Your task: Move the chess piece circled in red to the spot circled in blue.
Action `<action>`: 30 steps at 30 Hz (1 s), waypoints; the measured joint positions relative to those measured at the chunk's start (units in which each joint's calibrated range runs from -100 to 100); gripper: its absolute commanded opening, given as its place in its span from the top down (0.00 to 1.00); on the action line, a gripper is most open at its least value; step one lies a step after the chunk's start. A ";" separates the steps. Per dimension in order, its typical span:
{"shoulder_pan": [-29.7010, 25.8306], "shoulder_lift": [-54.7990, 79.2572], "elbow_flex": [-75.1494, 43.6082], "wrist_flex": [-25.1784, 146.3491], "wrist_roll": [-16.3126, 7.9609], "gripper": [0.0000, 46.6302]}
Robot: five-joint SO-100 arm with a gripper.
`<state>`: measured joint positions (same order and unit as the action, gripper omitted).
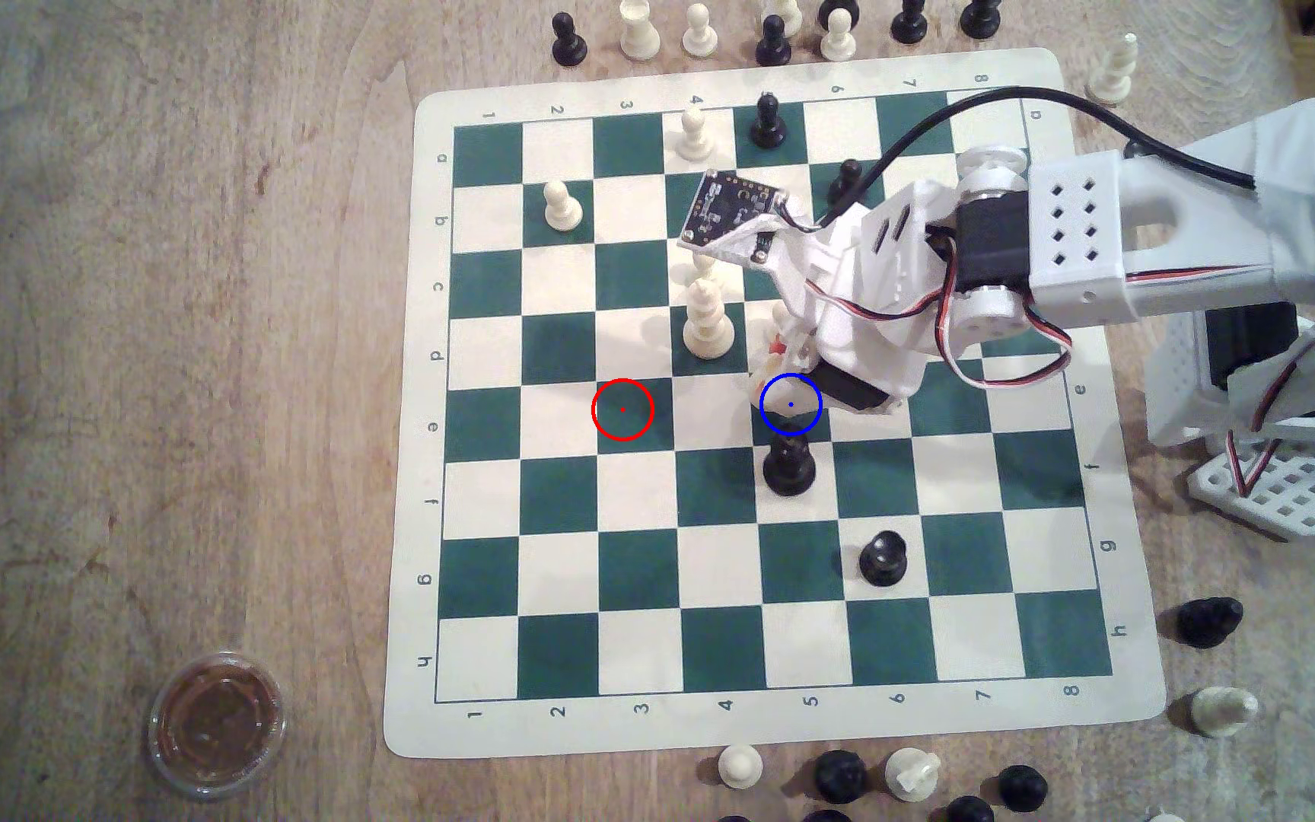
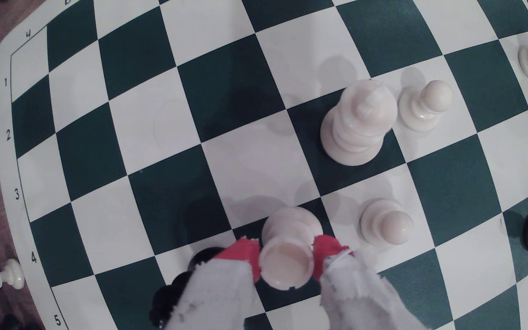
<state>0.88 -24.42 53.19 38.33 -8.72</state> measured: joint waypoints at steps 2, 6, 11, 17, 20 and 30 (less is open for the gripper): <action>-0.59 0.25 0.00 0.00 0.05 1.00; -0.74 0.84 0.00 0.00 0.00 1.00; -0.37 1.93 0.54 0.00 0.39 1.00; 0.29 2.85 1.17 -0.96 0.54 1.00; 0.29 2.85 1.17 -0.96 0.54 0.98; 0.29 3.02 1.17 -1.04 0.93 0.76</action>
<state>1.18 -21.41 54.36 37.29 -7.79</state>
